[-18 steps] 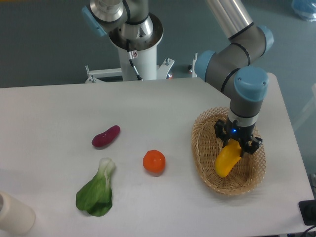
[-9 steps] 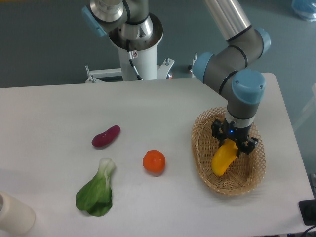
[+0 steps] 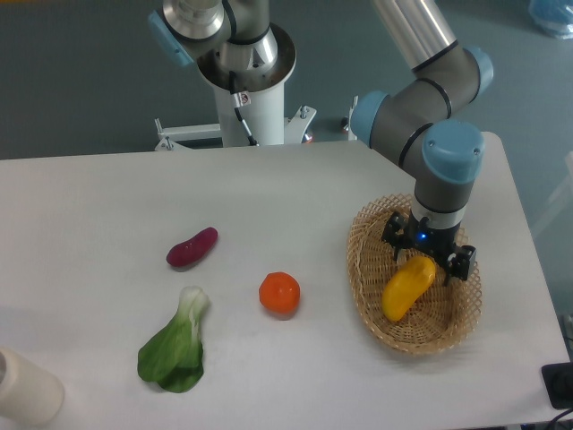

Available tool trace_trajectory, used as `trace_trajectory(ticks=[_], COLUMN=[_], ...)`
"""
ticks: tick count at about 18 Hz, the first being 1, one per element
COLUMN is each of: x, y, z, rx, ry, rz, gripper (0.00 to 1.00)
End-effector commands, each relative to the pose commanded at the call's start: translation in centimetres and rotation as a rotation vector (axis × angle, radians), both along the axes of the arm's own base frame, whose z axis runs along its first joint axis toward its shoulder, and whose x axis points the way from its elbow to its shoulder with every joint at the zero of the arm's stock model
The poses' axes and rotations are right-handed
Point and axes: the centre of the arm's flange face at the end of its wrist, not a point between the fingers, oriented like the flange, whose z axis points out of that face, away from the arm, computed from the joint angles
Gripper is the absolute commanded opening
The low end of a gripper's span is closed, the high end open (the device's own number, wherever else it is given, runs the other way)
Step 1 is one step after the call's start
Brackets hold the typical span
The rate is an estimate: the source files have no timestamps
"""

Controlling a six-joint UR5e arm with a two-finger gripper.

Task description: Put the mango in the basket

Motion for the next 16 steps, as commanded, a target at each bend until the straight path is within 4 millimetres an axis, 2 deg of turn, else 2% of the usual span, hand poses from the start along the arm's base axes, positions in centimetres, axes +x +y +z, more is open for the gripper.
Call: trace_trajectory(ticks=[6,16], x=[-0.7,-0.5], y=[-1.1,-1.4], z=[2.1,2.6], rx=[0.021,0.023], ry=[0.022,0.028], rz=[0.019,0.023], gripper=[1.00,1.00])
